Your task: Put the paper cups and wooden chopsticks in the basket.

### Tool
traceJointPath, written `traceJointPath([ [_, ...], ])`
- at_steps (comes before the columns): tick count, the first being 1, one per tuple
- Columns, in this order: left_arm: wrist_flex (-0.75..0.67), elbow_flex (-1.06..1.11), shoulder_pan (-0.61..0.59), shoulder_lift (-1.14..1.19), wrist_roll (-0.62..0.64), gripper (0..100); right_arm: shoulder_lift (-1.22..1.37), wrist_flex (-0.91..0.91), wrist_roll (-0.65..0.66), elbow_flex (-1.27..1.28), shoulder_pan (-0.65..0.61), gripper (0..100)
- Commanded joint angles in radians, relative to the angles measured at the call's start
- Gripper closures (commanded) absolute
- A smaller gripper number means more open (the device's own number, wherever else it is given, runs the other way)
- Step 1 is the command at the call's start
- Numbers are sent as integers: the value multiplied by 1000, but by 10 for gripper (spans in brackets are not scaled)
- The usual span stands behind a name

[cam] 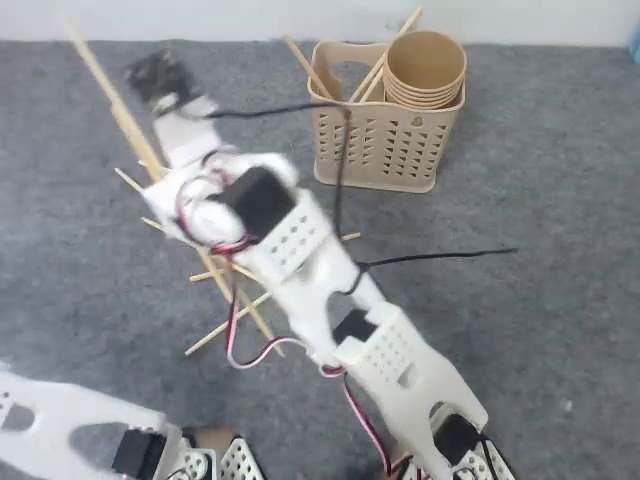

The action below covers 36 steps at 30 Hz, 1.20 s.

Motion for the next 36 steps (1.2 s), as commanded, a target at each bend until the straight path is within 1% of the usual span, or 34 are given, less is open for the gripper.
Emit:
traceJointPath([
  [1, 86, -248, 69, -21, 25, 754, -148, 45, 17, -44, 53, 992],
  [3, 87, -282, 86, -31, 61, 753, -196, 45, 37, -44, 71, 992],
  [9, 89, -277, 150, -87, 66, 752, -329, 48, 44, -17, 119, 992],
  [12, 91, -269, 186, -150, 66, 752, -420, 48, 57, 112, 130, 992],
  [15, 91, -209, 222, -241, 63, 751, -544, 44, 86, 282, 130, 992],
  [18, 91, -77, 267, -361, 63, 751, -653, 38, 92, 385, 134, 992],
  [22, 89, 157, 345, -522, 61, 751, -708, 8, 118, 431, 242, 992],
  [25, 83, 323, 407, -617, 60, 751, -687, -39, 130, 443, 317, 992],
  [28, 61, 450, 459, -692, 60, 751, -648, -94, 132, 443, 358, 992],
  [36, -14, 693, 537, -875, 60, 750, -530, -325, 133, 439, 450, 992],
])
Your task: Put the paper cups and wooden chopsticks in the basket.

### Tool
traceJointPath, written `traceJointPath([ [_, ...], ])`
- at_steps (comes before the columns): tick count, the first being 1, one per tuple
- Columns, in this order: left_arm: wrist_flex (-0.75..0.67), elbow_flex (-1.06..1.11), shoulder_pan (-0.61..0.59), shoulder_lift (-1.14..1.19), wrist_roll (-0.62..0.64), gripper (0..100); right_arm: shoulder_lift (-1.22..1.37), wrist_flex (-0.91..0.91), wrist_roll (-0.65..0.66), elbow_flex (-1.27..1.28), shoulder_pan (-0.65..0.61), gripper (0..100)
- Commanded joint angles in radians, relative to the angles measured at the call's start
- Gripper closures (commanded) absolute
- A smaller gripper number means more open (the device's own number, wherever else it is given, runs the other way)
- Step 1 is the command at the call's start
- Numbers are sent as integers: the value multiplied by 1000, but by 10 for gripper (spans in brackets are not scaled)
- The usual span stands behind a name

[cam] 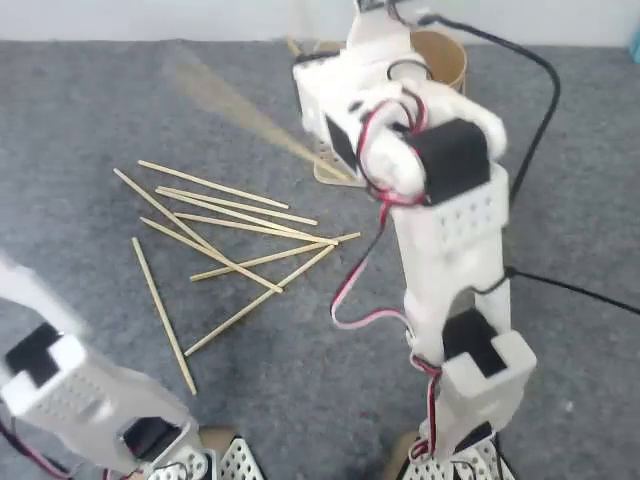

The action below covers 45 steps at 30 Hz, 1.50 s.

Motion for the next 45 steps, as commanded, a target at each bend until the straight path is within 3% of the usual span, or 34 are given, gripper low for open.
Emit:
traceJointPath([
  [1, -61, 122, 44, -176, 3, 750, 16, -124, 14, -6, 58, 992],
  [9, -327, 713, 110, -509, -20, 750, 133, -291, 14, -6, 124, 992],
  [16, -578, 1307, 207, -841, -38, 750, 147, -160, 14, -6, 82, 992],
  [21, -660, 1465, 239, -821, -34, 750, 151, -7, 8, -6, 10, 992],
  [30, -816, 1363, 244, -612, -31, 750, 145, 223, 9, -8, -12, 992],
  [37, -655, 920, 272, -308, 46, 750, 154, 274, 6, 0, 33, 992],
  [45, -557, 394, 410, 46, 55, 753, 105, 278, -18, 23, 50, 992],
])
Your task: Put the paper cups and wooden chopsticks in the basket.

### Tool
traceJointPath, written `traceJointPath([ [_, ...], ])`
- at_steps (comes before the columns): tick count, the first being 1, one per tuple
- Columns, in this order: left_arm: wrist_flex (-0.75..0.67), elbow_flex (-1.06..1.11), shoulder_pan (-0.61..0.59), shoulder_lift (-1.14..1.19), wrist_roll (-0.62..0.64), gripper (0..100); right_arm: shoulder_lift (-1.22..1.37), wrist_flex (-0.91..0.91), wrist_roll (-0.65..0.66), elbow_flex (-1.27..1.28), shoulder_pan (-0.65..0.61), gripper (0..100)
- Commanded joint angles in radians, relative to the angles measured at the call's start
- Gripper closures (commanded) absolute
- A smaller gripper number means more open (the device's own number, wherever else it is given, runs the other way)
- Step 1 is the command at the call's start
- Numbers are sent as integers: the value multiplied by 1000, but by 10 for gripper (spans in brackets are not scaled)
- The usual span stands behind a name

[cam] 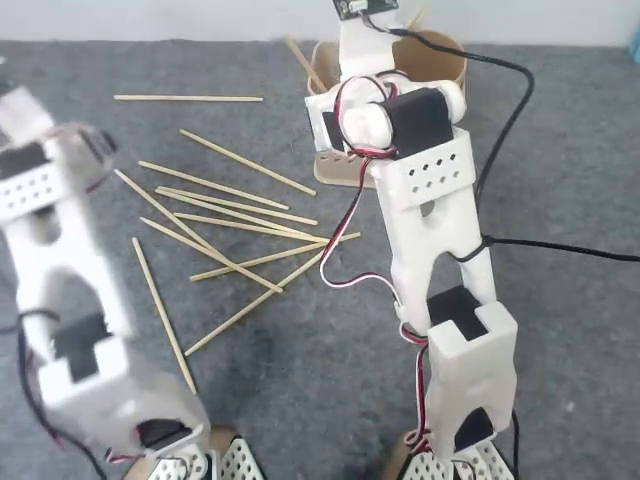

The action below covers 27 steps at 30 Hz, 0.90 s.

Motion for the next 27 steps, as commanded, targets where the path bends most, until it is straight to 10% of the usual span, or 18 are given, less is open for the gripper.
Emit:
traceJointPath([
  [1, 68, -351, 75, 161, 21, 754, -77, 44, -20, 51, 30, 992],
  [15, 161, -1193, 193, 744, 55, 754, -521, 39, -14, 500, 54, 992],
  [27, -361, -1438, 244, 1203, 3, 754, -1093, -125, 97, 1129, 53, 992],
])
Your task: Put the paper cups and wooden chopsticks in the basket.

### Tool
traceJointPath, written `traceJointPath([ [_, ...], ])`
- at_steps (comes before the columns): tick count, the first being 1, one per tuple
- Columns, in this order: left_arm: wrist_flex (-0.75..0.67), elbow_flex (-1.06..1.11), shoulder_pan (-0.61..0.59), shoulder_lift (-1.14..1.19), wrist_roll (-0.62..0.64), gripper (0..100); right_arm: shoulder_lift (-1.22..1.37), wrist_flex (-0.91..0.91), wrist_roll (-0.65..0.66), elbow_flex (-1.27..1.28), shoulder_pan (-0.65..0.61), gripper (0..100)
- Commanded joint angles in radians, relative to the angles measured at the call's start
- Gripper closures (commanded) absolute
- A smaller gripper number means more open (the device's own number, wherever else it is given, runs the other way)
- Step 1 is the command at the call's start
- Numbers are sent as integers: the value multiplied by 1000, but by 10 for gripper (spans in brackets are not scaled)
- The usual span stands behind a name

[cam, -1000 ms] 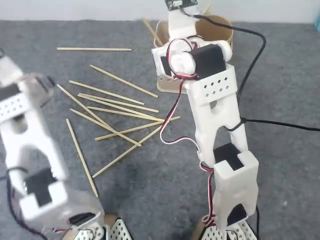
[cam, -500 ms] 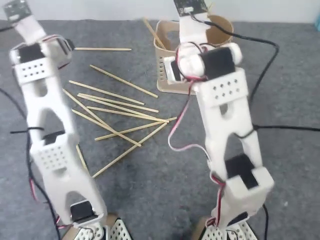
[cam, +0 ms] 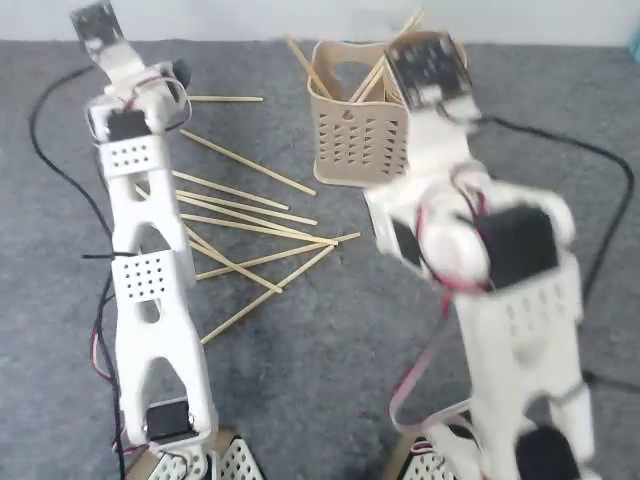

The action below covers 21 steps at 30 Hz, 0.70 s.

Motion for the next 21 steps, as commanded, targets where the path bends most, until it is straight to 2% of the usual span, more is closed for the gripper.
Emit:
traceJointPath([
  [1, -215, -61, 20, 83, -74, 754, -208, -108, 34, 196, 12, 992],
  [8, -359, -61, 34, 183, -117, 754, -354, -255, 32, 519, 10, 992],
  [13, -457, -45, 48, 227, -117, 754, -360, -248, 26, 601, -41, 992],
  [17, -686, 53, 63, 259, -112, 754, -363, -248, 14, 644, -99, 992],
  [21, -715, 142, 68, 247, -120, 754, -363, -251, 3, 657, -124, 992],
])
